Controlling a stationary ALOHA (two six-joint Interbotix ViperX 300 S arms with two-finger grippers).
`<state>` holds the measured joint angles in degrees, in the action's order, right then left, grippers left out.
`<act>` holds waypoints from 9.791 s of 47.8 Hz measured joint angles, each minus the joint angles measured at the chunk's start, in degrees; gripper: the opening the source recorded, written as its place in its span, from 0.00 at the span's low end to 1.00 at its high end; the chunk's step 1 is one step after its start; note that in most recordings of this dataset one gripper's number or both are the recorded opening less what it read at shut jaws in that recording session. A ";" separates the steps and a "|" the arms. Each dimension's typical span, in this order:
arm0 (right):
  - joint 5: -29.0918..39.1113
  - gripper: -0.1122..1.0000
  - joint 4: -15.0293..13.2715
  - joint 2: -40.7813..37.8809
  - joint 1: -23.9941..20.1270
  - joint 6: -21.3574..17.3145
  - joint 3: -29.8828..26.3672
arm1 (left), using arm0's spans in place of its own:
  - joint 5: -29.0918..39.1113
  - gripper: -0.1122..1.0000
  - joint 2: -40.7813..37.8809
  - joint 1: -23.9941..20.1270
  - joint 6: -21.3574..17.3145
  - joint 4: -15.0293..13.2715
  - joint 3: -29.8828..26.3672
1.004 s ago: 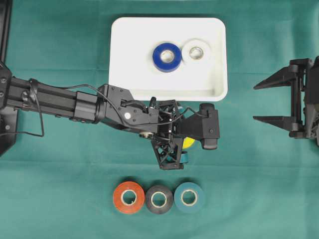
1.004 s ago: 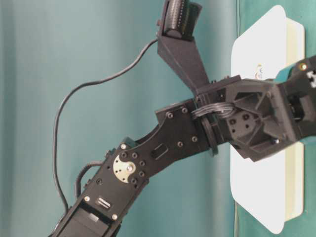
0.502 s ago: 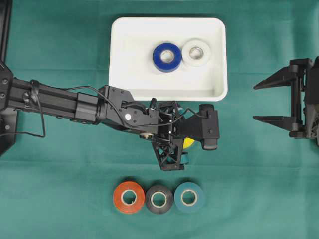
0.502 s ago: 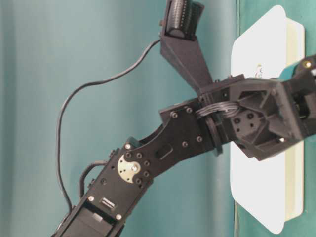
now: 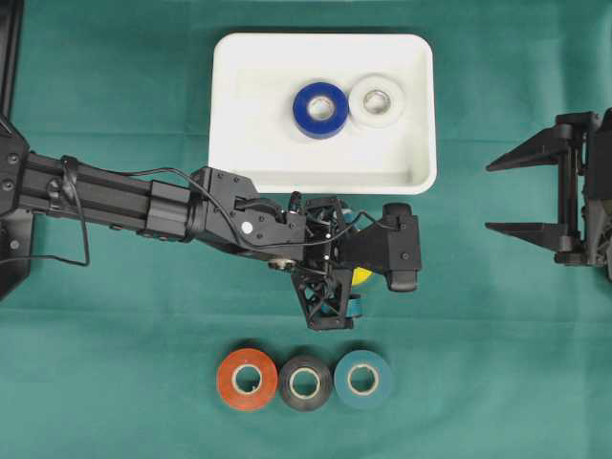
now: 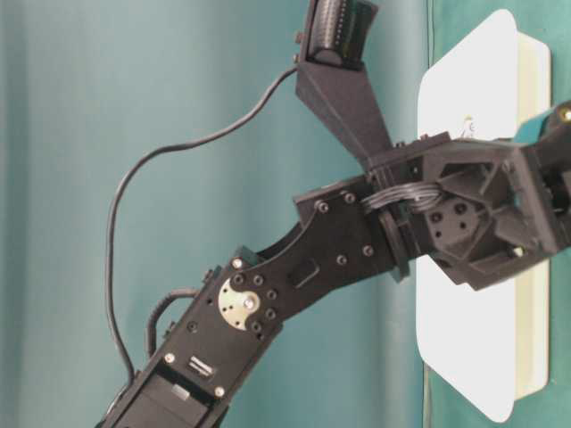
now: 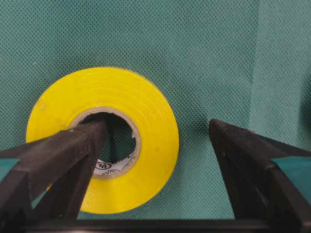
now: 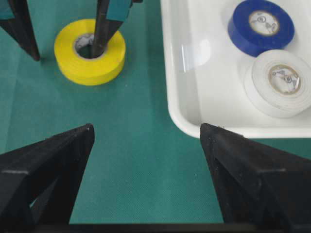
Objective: Pick up the tape from a random location and place it into the white case.
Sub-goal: 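Lower the left gripper onto the yellow tape's rim, then close the left gripper on the yellow tape and lift it, then carry the yellow tape to the tray's upper left corner, then lower the yellow tape into the tray left of the blue tape and open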
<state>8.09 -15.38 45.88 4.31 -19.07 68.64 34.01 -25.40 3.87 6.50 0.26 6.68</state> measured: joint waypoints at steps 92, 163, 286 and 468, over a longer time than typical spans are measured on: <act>-0.09 0.88 0.00 -0.09 0.09 0.00 0.00 | 11.25 0.30 14.41 1.05 0.00 0.00 -3.16; 0.00 0.88 -0.09 -0.79 0.00 0.00 0.00 | 20.04 0.30 18.63 1.14 -0.18 0.53 -9.58; 0.09 0.88 -0.97 -0.79 0.09 0.00 0.00 | 11.34 0.30 37.44 -21.53 -3.16 0.53 15.56; 0.26 0.88 -1.14 -0.88 0.18 0.18 -0.09 | -7.56 0.30 12.48 -29.00 -3.69 0.35 17.05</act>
<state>8.35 -16.52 45.00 4.48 -18.90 68.55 26.46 -12.92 -25.14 2.81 0.62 23.73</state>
